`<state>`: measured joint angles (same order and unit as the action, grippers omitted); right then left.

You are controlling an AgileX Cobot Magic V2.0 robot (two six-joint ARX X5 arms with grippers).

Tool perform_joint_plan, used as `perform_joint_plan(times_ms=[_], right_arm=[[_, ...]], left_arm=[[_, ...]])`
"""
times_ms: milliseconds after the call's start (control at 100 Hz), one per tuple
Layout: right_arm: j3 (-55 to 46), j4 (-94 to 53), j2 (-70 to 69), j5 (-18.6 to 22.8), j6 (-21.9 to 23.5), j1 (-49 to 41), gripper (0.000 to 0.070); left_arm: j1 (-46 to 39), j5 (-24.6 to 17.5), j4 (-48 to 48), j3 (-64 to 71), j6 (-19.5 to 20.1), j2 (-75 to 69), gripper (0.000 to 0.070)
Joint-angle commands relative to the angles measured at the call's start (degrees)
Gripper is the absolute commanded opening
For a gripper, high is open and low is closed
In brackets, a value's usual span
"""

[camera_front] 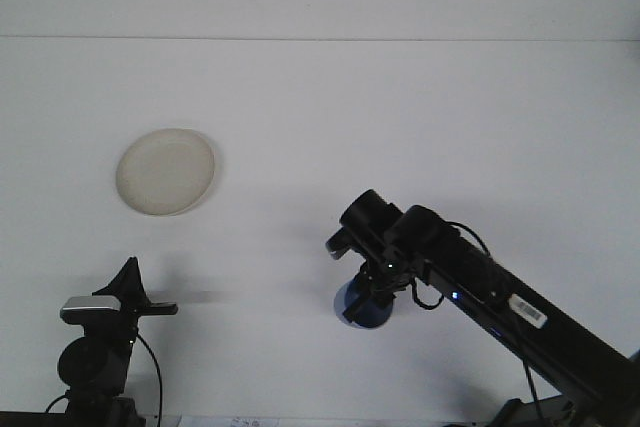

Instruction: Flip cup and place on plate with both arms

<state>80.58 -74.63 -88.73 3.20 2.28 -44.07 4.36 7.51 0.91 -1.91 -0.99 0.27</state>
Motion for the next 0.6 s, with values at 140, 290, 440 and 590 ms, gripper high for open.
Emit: perform_joint_plan(times_ms=[140,290,440,590], right_arm=[[1.44,-0.96,-5.95,-0.24,-2.40,-3.98,0.0000],[1.44,-1.22,-8.22,-0.26,-2.89,-5.05,0.0000],[1.44,-1.42,-8.87,-0.24,-2.99,-5.22,0.0155],[1.73,-0.83,-8.74,-0.24,-3.02,-5.25,0.0377]], left_arm=[[0.04,0.17,0.87,1.11,-0.35,-0.11,0.0014],[0.04,0.20,0.87,1.11,-0.35,-0.11,0.0014],[0.04,0.20,0.85,1.11,-0.35,-0.11,0.0014],[0.04,0.17,0.87,1.11,-0.35,-0.11,0.0014]])
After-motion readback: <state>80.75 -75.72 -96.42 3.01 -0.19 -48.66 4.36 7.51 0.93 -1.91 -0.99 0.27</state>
